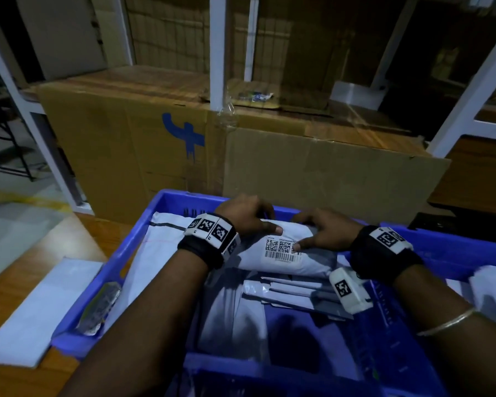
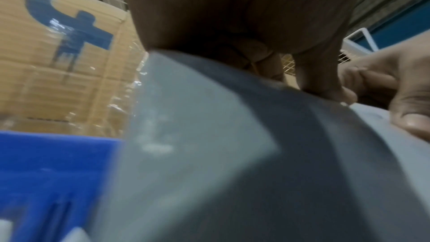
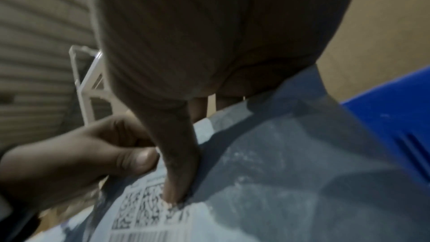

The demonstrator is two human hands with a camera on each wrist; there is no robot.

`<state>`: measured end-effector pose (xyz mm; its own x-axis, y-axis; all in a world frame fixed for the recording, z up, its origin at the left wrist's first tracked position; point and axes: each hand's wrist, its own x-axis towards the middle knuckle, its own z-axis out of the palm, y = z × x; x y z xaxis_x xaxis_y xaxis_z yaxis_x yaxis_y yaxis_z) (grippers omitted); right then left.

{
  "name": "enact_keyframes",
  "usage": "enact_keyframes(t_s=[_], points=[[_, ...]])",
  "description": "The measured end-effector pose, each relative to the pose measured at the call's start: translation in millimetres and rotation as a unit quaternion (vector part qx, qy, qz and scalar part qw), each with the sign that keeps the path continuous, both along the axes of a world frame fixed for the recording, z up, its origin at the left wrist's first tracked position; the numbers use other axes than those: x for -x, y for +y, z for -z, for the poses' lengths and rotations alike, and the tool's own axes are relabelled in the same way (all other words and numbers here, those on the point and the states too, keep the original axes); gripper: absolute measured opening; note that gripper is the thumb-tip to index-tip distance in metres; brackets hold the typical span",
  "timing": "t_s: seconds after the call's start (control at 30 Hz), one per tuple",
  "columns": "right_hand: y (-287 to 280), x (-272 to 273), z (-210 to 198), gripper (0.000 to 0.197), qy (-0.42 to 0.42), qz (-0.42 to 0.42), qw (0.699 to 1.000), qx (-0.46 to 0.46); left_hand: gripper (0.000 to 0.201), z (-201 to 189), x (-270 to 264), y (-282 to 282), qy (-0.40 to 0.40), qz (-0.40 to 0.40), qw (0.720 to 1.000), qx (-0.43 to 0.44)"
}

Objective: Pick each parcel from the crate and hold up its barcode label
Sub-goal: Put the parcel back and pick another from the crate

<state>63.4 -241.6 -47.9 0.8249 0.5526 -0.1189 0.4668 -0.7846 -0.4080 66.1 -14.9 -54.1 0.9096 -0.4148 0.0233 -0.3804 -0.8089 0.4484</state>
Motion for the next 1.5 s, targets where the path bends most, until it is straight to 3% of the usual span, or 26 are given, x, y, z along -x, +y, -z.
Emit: enact_keyframes(t_s=[0.17, 0.43, 0.9, 1.1, 1.27, 1.5], points=[[-12, -5, 8, 0.03, 0.011, 0.018, 0.998, -0.059, 0.038, -2, -5, 15, -0.013, -0.053, 0.998, 0.007], [-31, -11, 11, 0.036, 0.004, 0.056, 0.982, -0.182, 0.028, 0, -8, 18, -0.013, -0.06, 0.994, 0.094], [-44, -5, 18, 0.036, -0.003, 0.09, 0.961, -0.262, 0.025, 5, -15, 23, -0.059, -0.115, 0.975, 0.18], [-51, -2, 10, 0.032, -0.022, 0.099, 0.93, -0.353, 0.014, -1, -10, 22, -0.091, -0.129, 0.951, 0.266], [-54, -8, 13, 0.027, -0.083, 0.132, 0.896, -0.416, 0.019, -2, -10, 18, -0.098, -0.134, 0.931, 0.324], [-58, -10, 16, 0.033, -0.073, 0.142, 0.887, -0.433, 0.019, 2, -15, 21, -0.093, -0.151, 0.922, 0.345]])
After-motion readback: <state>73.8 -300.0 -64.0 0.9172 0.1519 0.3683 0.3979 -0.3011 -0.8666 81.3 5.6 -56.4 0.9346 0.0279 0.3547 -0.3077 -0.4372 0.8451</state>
